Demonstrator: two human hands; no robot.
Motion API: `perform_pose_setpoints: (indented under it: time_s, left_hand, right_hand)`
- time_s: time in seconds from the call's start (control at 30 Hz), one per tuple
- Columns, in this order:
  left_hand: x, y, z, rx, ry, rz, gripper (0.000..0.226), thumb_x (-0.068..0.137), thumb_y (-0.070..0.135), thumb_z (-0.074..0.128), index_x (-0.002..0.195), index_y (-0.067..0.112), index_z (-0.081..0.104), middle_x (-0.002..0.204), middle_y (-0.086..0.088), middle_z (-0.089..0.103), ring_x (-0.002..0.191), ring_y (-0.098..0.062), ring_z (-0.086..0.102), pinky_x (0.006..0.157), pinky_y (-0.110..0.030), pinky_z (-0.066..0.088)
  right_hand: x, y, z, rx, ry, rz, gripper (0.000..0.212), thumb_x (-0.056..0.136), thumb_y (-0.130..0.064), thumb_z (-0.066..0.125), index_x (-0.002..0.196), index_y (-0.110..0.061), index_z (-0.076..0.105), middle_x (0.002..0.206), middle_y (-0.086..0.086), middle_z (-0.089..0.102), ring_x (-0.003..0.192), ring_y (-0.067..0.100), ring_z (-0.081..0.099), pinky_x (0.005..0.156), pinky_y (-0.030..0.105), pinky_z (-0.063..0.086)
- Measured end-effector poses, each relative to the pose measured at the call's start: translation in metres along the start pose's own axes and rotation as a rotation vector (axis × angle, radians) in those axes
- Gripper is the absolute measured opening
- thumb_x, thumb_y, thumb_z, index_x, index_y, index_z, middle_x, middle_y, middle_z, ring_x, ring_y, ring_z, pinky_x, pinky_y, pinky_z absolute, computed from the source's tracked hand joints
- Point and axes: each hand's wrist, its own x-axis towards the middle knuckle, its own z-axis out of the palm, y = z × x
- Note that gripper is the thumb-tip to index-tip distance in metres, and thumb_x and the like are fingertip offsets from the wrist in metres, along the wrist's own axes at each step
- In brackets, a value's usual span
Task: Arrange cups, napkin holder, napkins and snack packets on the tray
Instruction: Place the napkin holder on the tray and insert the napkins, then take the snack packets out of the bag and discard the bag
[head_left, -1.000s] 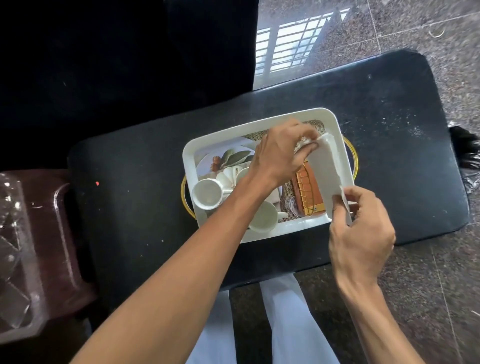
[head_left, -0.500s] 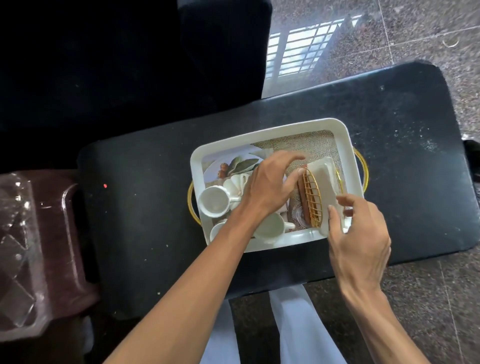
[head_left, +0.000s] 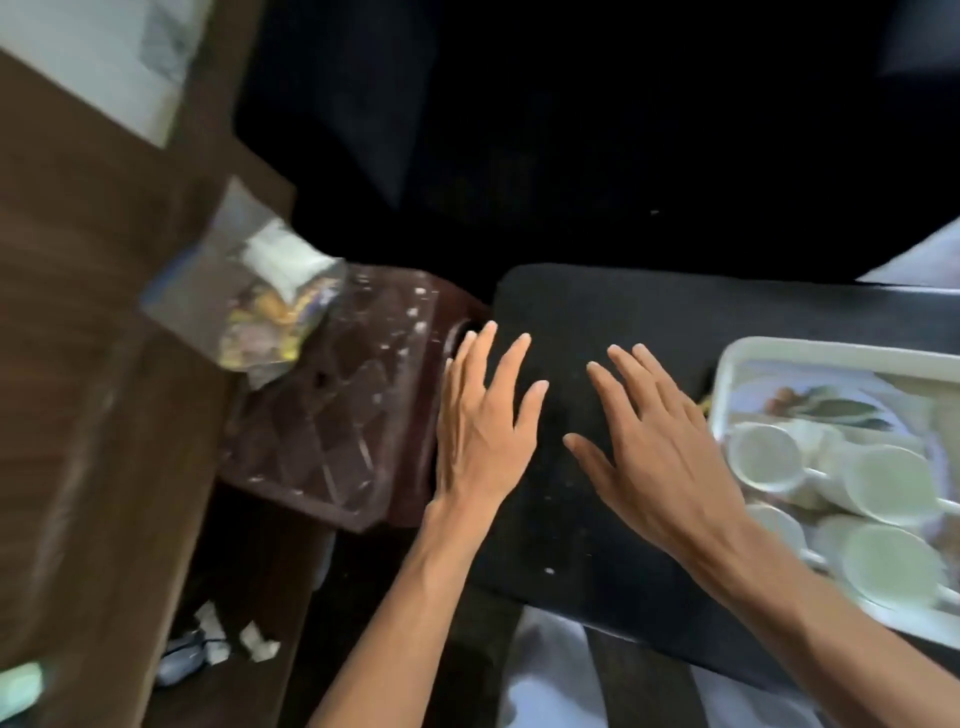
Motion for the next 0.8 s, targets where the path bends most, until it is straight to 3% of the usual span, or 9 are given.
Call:
perform_pose_setpoints:
  time_s: [0.17, 0.3, 0.43, 0.53, 0.67, 0.73, 0.8]
  left_hand:
    - [0.007, -0.122, -0.060, 0.198, 0.117, -0.101, 0.053, 0.102, 0.037, 0.056, 0.151, 0.018, 0.047, 0.164, -0.017, 0.035, 0.153, -0.038, 0.030, 0.122, -0.056, 0.027]
    - [0.027, -0.211, -0.100, 0.320, 0.197, -0.151, 0.054, 0.101, 0.037, 0.057, 0.149, 0.015, 0.050, 0.160, -0.022, 0.038, 0.149, -0.043, 0.034, 0.120, -0.057, 0.029]
    - [0.053, -0.287, -0.124, 0.341, 0.161, -0.288, 0.061, 0.100, 0.036, 0.057, 0.156, 0.019, 0.038, 0.167, -0.021, 0.025, 0.154, -0.040, 0.022, 0.123, -0.058, 0.021]
    - [0.067, -0.332, -0.132, 0.240, 0.170, -0.448, 0.067, 0.102, 0.039, 0.053, 0.161, 0.021, 0.026, 0.168, -0.024, 0.015, 0.155, -0.043, 0.015, 0.124, -0.058, 0.019]
    - [0.083, -0.373, -0.131, -0.119, 0.172, -0.740, 0.075, 0.103, 0.047, 0.050, 0.163, 0.024, 0.012, 0.171, -0.021, 0.003, 0.158, -0.038, 0.005, 0.124, -0.053, 0.015]
    - [0.090, -0.386, -0.127, -0.291, 0.170, -0.786, 0.077, 0.103, 0.044, 0.051, 0.163, 0.019, 0.009, 0.171, -0.015, 0.011, 0.157, -0.034, 0.015, 0.125, -0.047, 0.017]
    - [0.097, -0.392, -0.124, -0.441, 0.241, -0.800, 0.076, 0.103, 0.037, 0.055, 0.162, 0.016, 0.013, 0.165, -0.011, 0.032, 0.151, -0.030, 0.032, 0.122, -0.040, 0.027]
  right_hand:
    - [0.059, -0.086, 0.034, -0.152, -0.114, -0.170, 0.086, 0.093, -0.073, 0.016, 0.159, -0.020, 0.004, 0.167, 0.007, -0.004, 0.153, 0.027, -0.014, 0.121, 0.057, 0.013]
    - [0.103, -0.149, 0.061, -0.213, -0.119, -0.211, 0.090, 0.088, -0.080, 0.005, 0.159, -0.025, -0.006, 0.166, 0.006, -0.014, 0.151, 0.027, -0.021, 0.121, 0.060, 0.004]
    - [0.136, -0.192, 0.084, -0.261, -0.115, -0.236, 0.092, 0.086, -0.083, 0.004, 0.158, -0.027, -0.007, 0.166, 0.004, -0.016, 0.151, 0.027, -0.021, 0.120, 0.060, 0.002]
    - [0.150, -0.214, 0.097, -0.298, -0.117, -0.248, 0.093, 0.086, -0.083, 0.004, 0.159, -0.027, -0.006, 0.167, 0.003, -0.014, 0.152, 0.027, -0.020, 0.120, 0.060, 0.000]
    - [0.160, -0.231, 0.110, -0.320, -0.127, -0.258, 0.092, 0.087, -0.083, 0.005, 0.158, -0.026, -0.007, 0.167, 0.003, -0.014, 0.152, 0.027, -0.019, 0.120, 0.062, 0.003]
    - [0.162, -0.237, 0.113, -0.331, -0.133, -0.264, 0.092, 0.088, -0.082, 0.007, 0.159, -0.025, -0.003, 0.167, 0.004, -0.010, 0.153, 0.027, -0.015, 0.120, 0.063, 0.005]
    - [0.163, -0.240, 0.112, -0.341, -0.143, -0.277, 0.090, 0.089, -0.080, 0.010, 0.159, -0.024, -0.001, 0.167, 0.005, -0.008, 0.153, 0.028, -0.013, 0.120, 0.063, 0.005]
